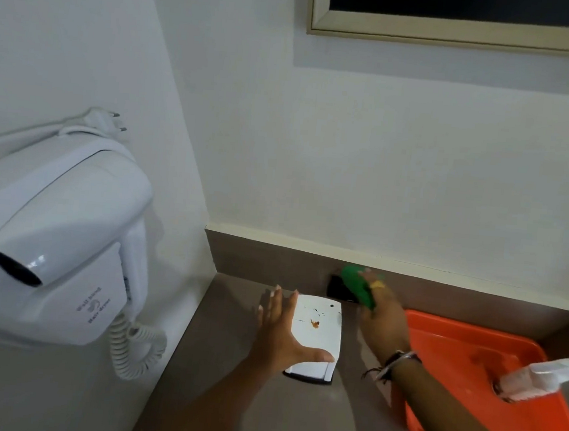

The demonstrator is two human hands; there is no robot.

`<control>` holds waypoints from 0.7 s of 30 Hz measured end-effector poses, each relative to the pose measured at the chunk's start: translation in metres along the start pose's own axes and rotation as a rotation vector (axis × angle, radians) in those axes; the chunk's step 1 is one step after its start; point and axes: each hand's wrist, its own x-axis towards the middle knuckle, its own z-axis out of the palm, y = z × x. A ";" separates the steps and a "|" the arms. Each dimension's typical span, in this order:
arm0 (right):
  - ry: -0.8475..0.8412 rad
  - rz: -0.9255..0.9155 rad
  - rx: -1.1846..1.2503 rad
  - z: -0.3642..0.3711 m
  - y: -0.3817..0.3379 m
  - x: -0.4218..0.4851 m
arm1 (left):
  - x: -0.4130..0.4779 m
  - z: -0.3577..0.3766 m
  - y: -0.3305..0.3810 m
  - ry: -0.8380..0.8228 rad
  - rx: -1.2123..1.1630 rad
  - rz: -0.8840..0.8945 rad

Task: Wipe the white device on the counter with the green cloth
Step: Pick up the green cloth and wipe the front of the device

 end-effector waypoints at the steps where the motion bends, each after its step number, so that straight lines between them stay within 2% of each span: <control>1: -0.134 -0.104 -0.075 0.010 -0.006 -0.001 | 0.000 -0.001 0.000 -0.001 0.008 -0.006; 4: -0.505 -0.350 -0.358 0.037 -0.012 -0.006 | 0.000 0.001 -0.004 -0.021 0.012 0.014; 10: -0.735 -0.487 -0.491 0.029 -0.008 0.003 | 0.000 0.006 -0.009 0.013 -0.004 0.046; 13: -0.768 -0.529 -0.510 0.030 -0.009 -0.004 | 0.001 0.007 -0.012 0.028 0.006 0.076; 21: -0.674 -0.524 -0.557 0.026 0.013 -0.008 | 0.002 0.005 -0.010 0.012 0.070 0.071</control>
